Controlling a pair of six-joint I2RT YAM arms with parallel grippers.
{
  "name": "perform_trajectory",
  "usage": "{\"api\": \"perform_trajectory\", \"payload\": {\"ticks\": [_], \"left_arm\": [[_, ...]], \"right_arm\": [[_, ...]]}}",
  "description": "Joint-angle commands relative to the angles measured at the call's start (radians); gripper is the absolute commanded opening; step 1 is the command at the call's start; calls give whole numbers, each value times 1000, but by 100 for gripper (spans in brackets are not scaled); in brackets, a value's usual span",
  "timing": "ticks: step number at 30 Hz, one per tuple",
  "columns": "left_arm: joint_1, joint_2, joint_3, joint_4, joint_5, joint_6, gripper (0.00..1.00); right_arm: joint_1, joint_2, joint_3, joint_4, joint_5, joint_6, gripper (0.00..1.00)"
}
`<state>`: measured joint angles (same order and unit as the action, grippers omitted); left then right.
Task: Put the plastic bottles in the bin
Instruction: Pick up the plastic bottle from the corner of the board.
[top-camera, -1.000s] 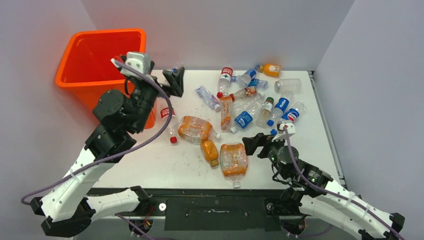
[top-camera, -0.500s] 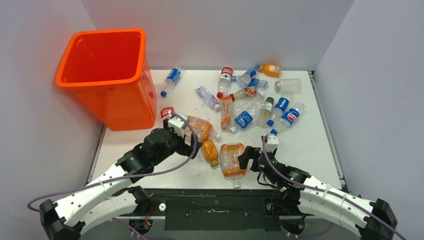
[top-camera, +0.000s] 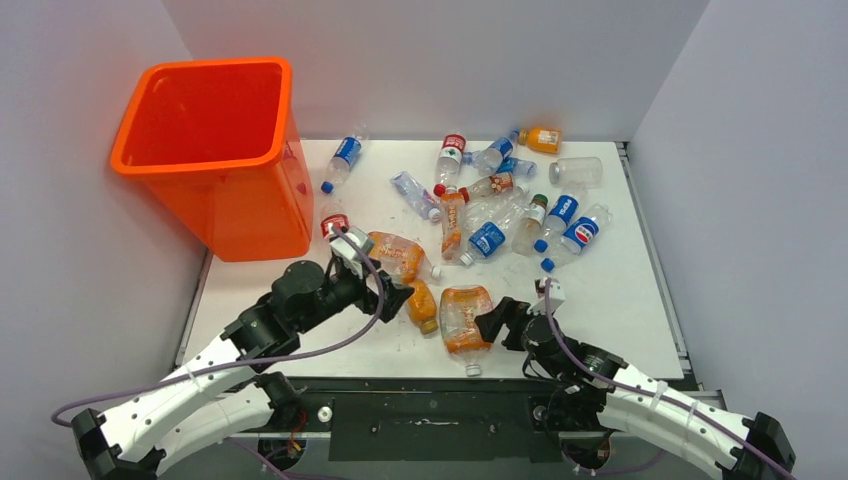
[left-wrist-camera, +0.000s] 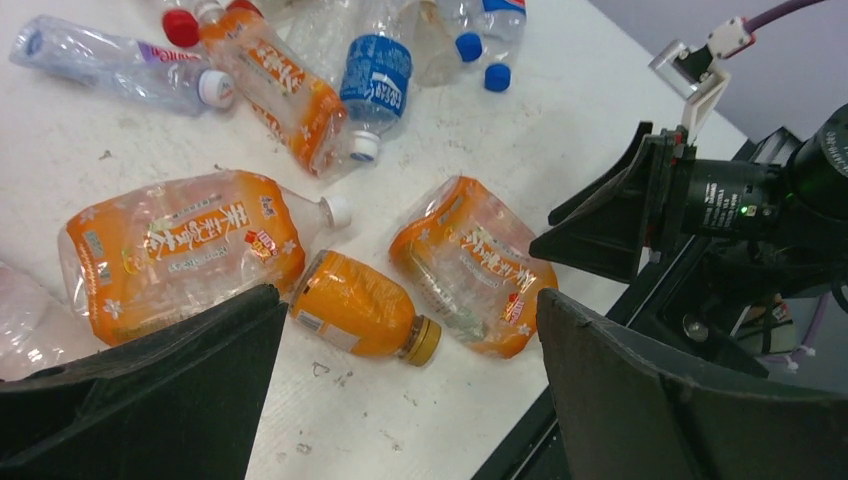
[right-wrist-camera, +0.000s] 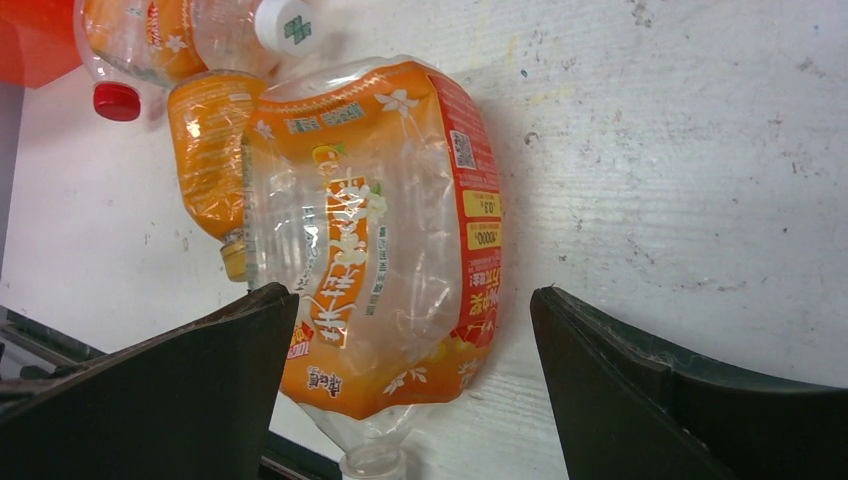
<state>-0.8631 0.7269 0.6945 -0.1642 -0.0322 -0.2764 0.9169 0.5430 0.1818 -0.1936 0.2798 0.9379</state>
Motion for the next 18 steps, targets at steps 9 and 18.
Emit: {"api": "perform_trajectory", "payload": {"ticks": [9, 18], "left_arm": [[15, 182, 78, -4, 217, 29, 98], [16, 97, 28, 15, 191, 32, 98]], "right_arm": [[23, -92, 71, -108, -75, 7, 90], [241, 47, 160, -147, 27, 3, 90]]}}
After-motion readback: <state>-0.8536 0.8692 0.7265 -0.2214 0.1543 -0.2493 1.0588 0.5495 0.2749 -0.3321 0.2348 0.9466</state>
